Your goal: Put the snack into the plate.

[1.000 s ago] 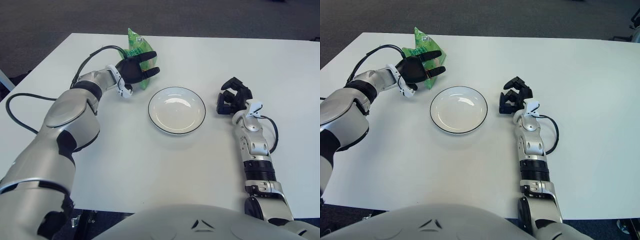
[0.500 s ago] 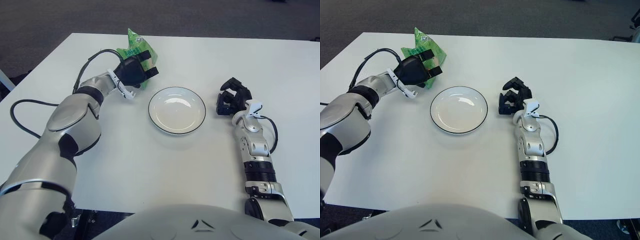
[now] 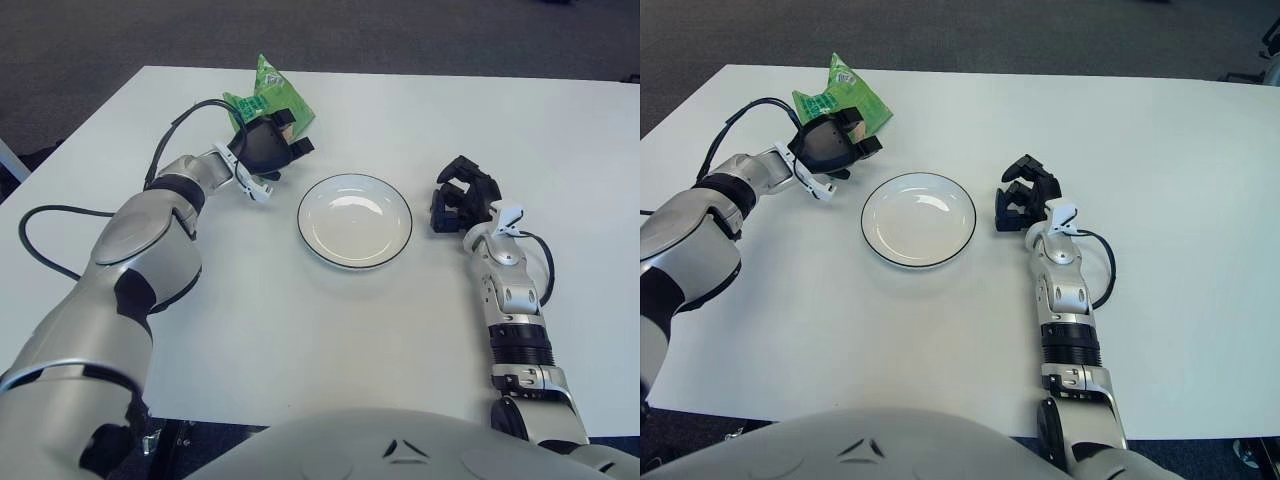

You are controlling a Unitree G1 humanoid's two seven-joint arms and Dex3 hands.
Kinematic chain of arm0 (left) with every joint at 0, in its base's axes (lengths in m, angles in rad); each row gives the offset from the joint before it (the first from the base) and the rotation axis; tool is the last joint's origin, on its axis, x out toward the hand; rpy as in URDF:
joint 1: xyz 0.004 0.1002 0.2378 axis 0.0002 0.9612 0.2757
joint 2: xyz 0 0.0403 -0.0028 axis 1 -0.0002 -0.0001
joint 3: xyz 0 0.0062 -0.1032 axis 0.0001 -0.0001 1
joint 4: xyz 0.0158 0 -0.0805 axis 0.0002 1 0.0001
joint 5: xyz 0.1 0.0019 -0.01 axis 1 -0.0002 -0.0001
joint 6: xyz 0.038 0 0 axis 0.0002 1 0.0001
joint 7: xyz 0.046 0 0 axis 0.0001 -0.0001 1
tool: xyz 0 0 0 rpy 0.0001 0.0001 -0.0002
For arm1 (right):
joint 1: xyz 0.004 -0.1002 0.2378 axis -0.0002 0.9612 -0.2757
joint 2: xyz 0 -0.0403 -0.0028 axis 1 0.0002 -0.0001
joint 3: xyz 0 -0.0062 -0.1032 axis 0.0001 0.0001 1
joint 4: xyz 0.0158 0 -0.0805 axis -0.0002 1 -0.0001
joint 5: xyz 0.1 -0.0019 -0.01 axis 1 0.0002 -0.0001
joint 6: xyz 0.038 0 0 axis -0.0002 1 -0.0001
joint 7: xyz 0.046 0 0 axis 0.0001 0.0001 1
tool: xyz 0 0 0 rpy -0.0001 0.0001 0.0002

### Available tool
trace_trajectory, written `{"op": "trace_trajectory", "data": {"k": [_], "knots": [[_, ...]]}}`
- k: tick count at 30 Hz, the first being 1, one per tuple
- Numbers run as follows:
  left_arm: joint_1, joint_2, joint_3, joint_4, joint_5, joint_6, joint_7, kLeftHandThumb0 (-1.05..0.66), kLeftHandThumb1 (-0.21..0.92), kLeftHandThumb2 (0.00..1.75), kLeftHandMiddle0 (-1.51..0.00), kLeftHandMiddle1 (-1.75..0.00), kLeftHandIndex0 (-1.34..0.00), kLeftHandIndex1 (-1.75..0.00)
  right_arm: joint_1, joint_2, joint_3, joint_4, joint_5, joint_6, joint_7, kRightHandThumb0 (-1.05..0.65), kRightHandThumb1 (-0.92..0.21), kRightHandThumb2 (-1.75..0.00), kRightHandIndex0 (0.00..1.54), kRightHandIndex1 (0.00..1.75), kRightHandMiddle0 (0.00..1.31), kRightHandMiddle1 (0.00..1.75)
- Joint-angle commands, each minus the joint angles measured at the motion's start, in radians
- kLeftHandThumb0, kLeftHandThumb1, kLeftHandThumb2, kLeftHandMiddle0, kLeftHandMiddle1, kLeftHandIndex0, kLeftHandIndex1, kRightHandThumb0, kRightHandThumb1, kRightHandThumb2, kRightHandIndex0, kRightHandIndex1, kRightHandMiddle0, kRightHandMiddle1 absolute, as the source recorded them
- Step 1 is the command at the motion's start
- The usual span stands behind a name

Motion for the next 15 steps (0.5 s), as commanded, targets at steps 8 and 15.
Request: {"op": "trace_trajectory", "data": {"k": [8,15], "knots": [[0.014,0.010,0.022,-0.004,-0.019,0.015,0.012,0.00,0.23,1.42,-0.66,-1.74,-0.45,-1.75,0.118,0.006,0.016,0.040,-0.003,0.051,0.022,0.00,-0.05,-1.62,0.84,1.70,0.58,1.75],[0.022,0.010,0.046,-0.013,-0.044,-0.014,0.059,0.00,0.23,1.44,-0.68,-1.75,-0.45,-1.75,0.119,-0.004,0.022,0.043,-0.004,0.045,0.039,0.00,-0.05,-1.62,0.83,1.70,0.57,1.75]]}}
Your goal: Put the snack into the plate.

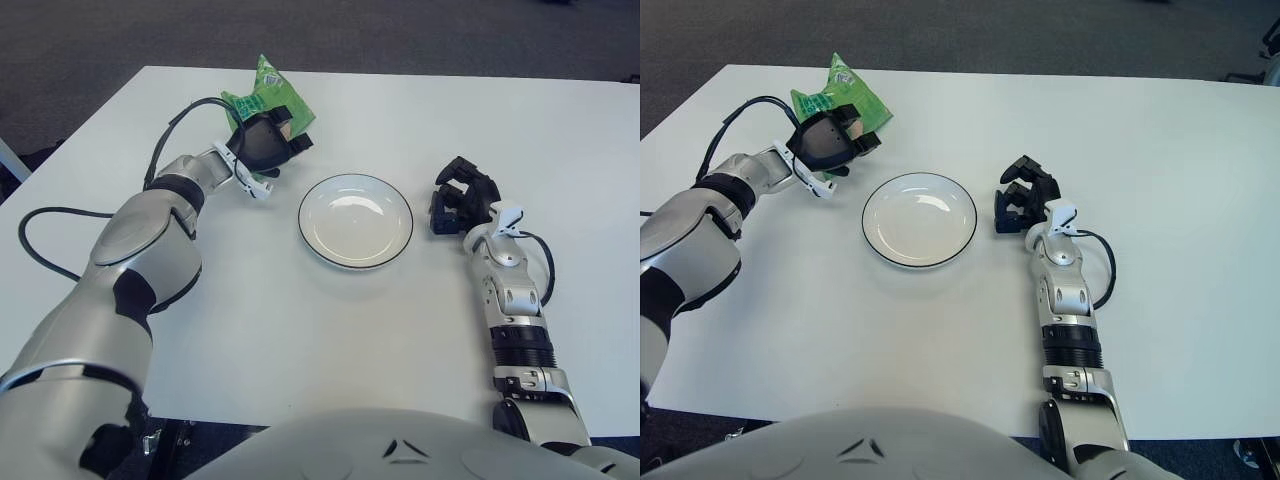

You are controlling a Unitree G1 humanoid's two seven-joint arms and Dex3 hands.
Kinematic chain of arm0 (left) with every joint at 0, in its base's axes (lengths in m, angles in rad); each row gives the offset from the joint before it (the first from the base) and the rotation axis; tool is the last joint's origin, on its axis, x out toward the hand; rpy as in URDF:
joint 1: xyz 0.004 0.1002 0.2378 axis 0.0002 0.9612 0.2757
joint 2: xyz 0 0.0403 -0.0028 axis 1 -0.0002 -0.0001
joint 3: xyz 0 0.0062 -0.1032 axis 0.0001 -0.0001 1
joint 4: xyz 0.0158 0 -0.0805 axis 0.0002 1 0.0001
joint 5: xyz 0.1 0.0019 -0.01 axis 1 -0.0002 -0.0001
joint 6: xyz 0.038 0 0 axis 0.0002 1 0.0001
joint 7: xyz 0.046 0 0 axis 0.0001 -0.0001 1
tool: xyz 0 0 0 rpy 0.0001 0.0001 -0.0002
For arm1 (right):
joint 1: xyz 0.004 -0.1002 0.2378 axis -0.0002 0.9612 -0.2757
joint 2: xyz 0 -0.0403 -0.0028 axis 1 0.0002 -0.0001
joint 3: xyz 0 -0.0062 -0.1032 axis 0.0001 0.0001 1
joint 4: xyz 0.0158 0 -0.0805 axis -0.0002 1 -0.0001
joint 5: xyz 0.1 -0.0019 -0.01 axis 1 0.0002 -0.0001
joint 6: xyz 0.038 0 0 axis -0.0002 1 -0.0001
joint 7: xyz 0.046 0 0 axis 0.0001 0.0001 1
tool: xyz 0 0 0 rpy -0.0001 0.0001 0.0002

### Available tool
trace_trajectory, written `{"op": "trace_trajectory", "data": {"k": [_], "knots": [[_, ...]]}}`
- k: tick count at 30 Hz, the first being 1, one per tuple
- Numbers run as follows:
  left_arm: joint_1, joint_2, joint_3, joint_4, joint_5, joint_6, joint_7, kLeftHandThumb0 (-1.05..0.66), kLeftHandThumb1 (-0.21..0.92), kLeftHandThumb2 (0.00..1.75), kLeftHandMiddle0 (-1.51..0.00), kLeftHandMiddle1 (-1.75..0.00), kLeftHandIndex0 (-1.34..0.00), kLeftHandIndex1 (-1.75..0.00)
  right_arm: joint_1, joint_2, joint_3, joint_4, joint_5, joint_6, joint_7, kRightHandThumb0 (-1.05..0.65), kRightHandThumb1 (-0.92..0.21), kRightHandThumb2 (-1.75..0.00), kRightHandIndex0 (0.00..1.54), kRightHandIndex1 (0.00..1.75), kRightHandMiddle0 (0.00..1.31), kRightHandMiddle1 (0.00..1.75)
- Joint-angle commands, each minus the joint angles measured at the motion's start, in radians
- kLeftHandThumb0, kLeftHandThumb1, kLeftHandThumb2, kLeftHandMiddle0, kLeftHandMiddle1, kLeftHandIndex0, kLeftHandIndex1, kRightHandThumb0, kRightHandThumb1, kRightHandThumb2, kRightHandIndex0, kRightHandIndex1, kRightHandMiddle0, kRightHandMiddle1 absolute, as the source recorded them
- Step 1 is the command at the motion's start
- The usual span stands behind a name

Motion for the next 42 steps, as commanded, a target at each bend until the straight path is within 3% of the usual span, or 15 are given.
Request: {"op": "trace_trajectory", "data": {"k": [1,10,18,22,28,29,31,33,35,42], "knots": [[0.019,0.009,0.021,-0.011,-0.023,-0.020,0.045,0.00,0.22,1.44,-0.68,-1.75,-0.45,-1.75,0.110,0.007,0.012,0.056,-0.003,0.026,0.016,0.00,-0.05,-1.61,0.83,1.71,0.57,1.75],[0.019,0.025,0.092,-0.037,-0.091,-0.071,0.061,0.00,0.15,1.52,-0.73,-1.75,-0.50,-1.75,0.111,0.002,0.015,0.058,-0.007,0.024,0.018,0.00,-0.06,-1.61,0.82,1.71,0.57,1.75],[0.011,0.061,0.213,-0.130,-0.187,-0.077,0.044,-0.01,0.12,1.55,-0.75,-1.75,-0.54,-1.73,0.107,-0.006,0.013,0.062,-0.001,0.031,0.027,0.00,-0.07,-1.61,0.82,1.72,0.56,1.75],[0.023,0.050,0.262,-0.163,-0.224,-0.031,0.006,-0.01,0.29,1.33,-0.65,-1.75,-0.45,-1.64,0.102,-0.014,0.015,0.074,-0.007,0.028,0.032,0.00,-0.07,-1.60,0.81,1.72,0.56,1.75],[0.031,0.024,0.312,-0.204,-0.256,0.049,-0.038,-0.01,0.56,1.02,-0.46,-1.75,-0.25,-1.66,0.093,-0.023,0.022,0.093,-0.023,0.030,0.025,0.00,-0.07,-1.61,0.81,1.72,0.56,1.75],[0.030,0.018,0.319,-0.210,-0.262,0.063,-0.049,-0.13,0.69,0.84,-0.37,-1.66,-0.23,-1.69,0.091,-0.024,0.022,0.096,-0.024,0.030,0.024,0.00,-0.07,-1.61,0.81,1.72,0.56,1.75],[0.028,0.010,0.337,-0.221,-0.274,0.087,-0.081,-0.31,0.79,0.70,-0.29,-1.56,-0.17,-1.66,0.089,-0.025,0.023,0.101,-0.024,0.029,0.024,0.00,-0.07,-1.61,0.81,1.73,0.56,1.75],[0.029,0.007,0.350,-0.229,-0.283,0.102,-0.108,-0.54,0.83,0.69,-0.24,-1.45,-0.07,-1.54,0.085,-0.026,0.023,0.108,-0.022,0.026,0.025,0.00,-0.06,-1.61,0.81,1.73,0.56,1.75],[0.029,0.003,0.365,-0.237,-0.296,0.120,-0.147,-0.65,0.87,0.67,-0.20,-1.34,-0.04,-1.40,0.082,-0.027,0.022,0.117,-0.021,0.020,0.027,0.00,-0.06,-1.61,0.81,1.73,0.56,1.75],[0.026,-0.008,0.406,-0.280,-0.320,0.219,-0.291,-0.86,0.92,0.74,-0.06,-0.98,0.00,-0.96,0.074,-0.028,0.019,0.140,-0.017,0.006,0.029,0.00,-0.06,-1.61,0.82,1.73,0.56,1.75]]}}
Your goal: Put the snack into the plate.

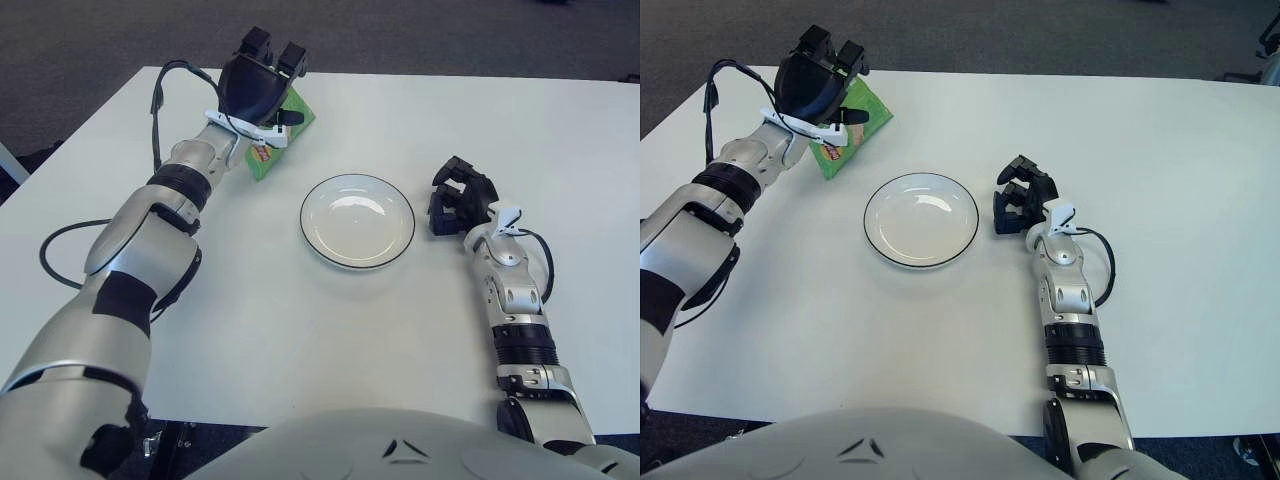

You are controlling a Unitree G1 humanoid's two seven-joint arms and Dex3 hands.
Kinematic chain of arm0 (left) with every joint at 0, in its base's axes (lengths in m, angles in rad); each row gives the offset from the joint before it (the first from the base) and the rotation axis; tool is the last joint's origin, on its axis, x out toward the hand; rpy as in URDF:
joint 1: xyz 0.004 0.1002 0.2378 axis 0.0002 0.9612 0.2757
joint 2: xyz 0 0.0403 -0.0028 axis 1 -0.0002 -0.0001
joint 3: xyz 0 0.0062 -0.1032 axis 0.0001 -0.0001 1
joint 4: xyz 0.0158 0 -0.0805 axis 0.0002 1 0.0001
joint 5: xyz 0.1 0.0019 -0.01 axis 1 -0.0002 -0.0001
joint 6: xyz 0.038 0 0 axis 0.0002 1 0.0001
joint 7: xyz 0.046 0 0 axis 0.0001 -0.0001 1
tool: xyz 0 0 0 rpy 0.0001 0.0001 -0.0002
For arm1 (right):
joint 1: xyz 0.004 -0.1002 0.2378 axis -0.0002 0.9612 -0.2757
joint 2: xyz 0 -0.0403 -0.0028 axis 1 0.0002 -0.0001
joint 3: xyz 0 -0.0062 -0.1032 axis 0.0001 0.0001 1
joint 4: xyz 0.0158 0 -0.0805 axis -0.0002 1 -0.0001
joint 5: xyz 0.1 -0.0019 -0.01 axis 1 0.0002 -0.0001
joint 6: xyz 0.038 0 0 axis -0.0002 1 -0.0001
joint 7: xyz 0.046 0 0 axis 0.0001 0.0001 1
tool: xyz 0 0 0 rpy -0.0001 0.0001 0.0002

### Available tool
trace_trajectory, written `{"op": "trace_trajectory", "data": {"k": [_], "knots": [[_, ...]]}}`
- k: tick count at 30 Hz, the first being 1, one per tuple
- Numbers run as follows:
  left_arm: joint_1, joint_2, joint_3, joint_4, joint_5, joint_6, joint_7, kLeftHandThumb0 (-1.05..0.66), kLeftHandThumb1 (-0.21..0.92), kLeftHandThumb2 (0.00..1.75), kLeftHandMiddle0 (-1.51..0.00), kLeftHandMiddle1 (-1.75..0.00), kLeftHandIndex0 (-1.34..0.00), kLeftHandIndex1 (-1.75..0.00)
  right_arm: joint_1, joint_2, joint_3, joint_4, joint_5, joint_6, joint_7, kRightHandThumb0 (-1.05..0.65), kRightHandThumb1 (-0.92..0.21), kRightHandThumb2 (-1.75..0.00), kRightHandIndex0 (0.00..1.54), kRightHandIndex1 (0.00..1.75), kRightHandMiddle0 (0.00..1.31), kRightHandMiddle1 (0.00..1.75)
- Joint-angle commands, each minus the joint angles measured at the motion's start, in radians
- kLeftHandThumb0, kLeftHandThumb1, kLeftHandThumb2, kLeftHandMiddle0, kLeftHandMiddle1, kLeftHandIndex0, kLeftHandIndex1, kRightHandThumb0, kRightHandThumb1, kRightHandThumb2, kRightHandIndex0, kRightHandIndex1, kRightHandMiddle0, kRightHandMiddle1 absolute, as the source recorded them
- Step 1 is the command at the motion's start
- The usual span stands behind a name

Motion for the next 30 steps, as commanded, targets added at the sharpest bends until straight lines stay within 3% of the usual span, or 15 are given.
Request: {"op": "trace_trajectory", "data": {"k": [1,7,14,21,30], "knots": [[0.006,-0.005,0.025,-0.023,-0.016,0.068,-0.066,-0.87,0.92,0.75,-0.05,-0.95,0.00,-0.93,0.090,0.003,0.006,0.096,-0.012,0.042,0.004,0.00,-0.06,-1.61,0.82,1.73,0.56,1.75],[-0.010,-0.018,0.036,-0.040,-0.024,0.128,-0.178,-0.99,0.92,0.84,0.00,-0.70,0.00,-0.74,0.088,0.003,0.004,0.102,-0.011,0.034,0.003,0.00,-0.06,-1.61,0.82,1.73,0.56,1.75],[-0.074,-0.054,0.060,0.041,-0.067,0.119,-0.354,-1.04,0.92,0.93,0.00,-0.46,0.00,-0.61,0.083,-0.007,0.014,0.111,-0.030,0.029,0.000,0.00,-0.04,-1.63,0.84,1.71,0.58,1.75],[-0.122,-0.079,0.074,0.103,-0.110,0.114,-0.494,-1.05,0.92,0.96,0.00,-0.30,0.00,-0.52,0.081,-0.008,0.016,0.120,-0.030,0.026,-0.006,0.00,-0.03,-1.63,0.86,1.69,0.58,1.75],[-0.158,-0.119,0.075,0.166,-0.132,0.177,-0.607,-1.05,0.92,1.00,0.00,-0.11,0.00,-0.34,0.089,-0.003,0.013,0.116,-0.019,0.016,-0.002,0.00,-0.05,-1.62,0.84,1.70,0.57,1.75]]}}
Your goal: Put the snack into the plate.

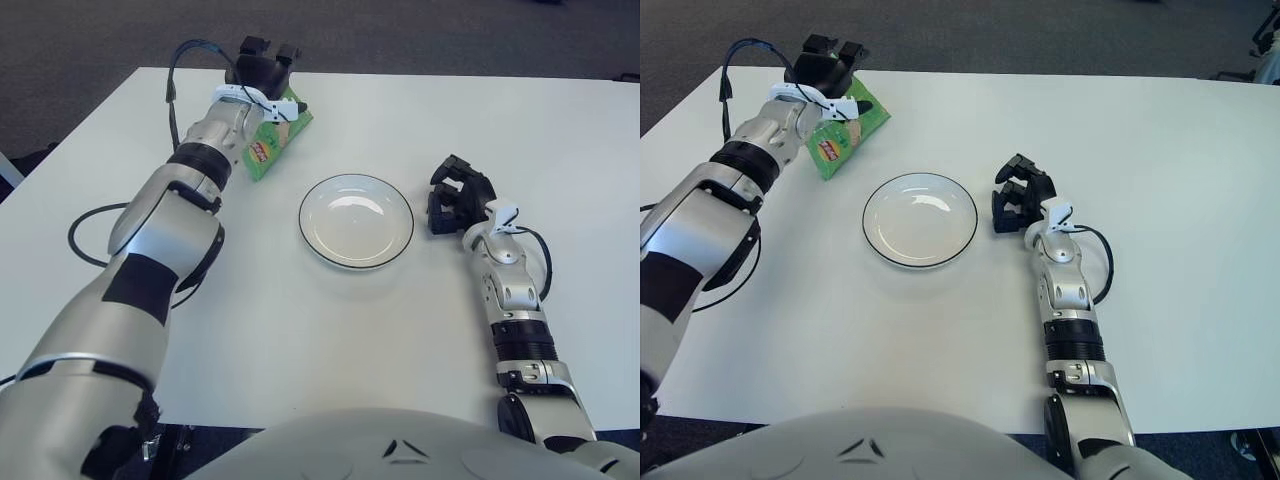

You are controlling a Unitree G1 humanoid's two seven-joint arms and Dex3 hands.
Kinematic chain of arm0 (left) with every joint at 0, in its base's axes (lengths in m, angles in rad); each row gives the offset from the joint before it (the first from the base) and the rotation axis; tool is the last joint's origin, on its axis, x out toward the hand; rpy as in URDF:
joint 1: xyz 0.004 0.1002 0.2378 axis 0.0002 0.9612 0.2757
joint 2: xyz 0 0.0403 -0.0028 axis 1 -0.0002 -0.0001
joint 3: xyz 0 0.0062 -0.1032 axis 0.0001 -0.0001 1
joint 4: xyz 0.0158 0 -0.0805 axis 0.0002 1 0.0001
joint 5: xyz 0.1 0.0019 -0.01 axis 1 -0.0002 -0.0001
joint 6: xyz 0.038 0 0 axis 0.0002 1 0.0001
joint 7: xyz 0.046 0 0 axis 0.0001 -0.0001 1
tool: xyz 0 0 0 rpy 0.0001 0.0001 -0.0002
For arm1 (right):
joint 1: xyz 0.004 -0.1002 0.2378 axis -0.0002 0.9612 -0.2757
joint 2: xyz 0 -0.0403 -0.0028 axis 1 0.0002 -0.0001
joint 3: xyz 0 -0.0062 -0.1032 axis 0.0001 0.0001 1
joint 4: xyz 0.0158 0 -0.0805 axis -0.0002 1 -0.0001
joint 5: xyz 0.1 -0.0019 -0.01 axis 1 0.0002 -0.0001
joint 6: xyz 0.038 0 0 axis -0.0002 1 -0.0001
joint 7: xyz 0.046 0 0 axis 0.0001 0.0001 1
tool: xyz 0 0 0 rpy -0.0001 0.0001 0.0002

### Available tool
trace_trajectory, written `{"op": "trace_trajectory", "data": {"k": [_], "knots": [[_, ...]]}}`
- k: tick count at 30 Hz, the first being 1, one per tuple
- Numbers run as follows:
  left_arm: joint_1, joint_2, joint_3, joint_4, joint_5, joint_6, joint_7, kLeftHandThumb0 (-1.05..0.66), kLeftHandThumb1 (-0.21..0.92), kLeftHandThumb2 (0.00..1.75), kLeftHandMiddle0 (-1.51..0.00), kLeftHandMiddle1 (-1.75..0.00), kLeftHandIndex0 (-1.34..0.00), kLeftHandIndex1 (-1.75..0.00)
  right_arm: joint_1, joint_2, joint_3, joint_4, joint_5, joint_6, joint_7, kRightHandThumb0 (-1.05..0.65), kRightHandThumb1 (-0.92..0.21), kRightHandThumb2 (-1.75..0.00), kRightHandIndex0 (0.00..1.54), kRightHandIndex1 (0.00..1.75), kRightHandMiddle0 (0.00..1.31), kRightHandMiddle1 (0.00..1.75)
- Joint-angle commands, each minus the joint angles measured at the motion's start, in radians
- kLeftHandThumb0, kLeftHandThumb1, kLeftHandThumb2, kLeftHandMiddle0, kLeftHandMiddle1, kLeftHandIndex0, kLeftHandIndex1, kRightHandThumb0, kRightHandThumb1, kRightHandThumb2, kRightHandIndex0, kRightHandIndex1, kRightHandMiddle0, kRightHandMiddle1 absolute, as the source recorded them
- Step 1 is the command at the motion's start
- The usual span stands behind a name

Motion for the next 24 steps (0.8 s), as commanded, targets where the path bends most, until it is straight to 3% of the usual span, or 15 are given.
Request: {"op": "trace_trajectory", "data": {"k": [1,16,24], "knots": [[-0.024,-0.017,0.005,0.029,-0.013,0.032,-0.042,-1.05,0.92,1.00,0.00,-0.10,0.00,-0.33,0.102,0.006,0.006,0.085,-0.014,0.042,0.000,0.00,-0.05,-1.62,0.83,1.70,0.57,1.75],[-0.022,-0.043,0.018,0.069,-0.045,0.048,-0.133,-1.05,0.92,0.94,0.00,0.00,0.00,-0.22,0.109,0.005,0.014,0.073,-0.025,0.033,-0.004,0.00,-0.06,-1.61,0.83,1.70,0.57,1.75],[0.039,-0.050,0.011,0.102,-0.046,0.072,-0.100,-1.05,0.92,0.90,0.00,0.00,0.00,-0.13,0.112,0.003,0.025,0.071,-0.039,0.032,-0.011,0.00,-0.06,-1.61,0.83,1.71,0.57,1.75]]}}
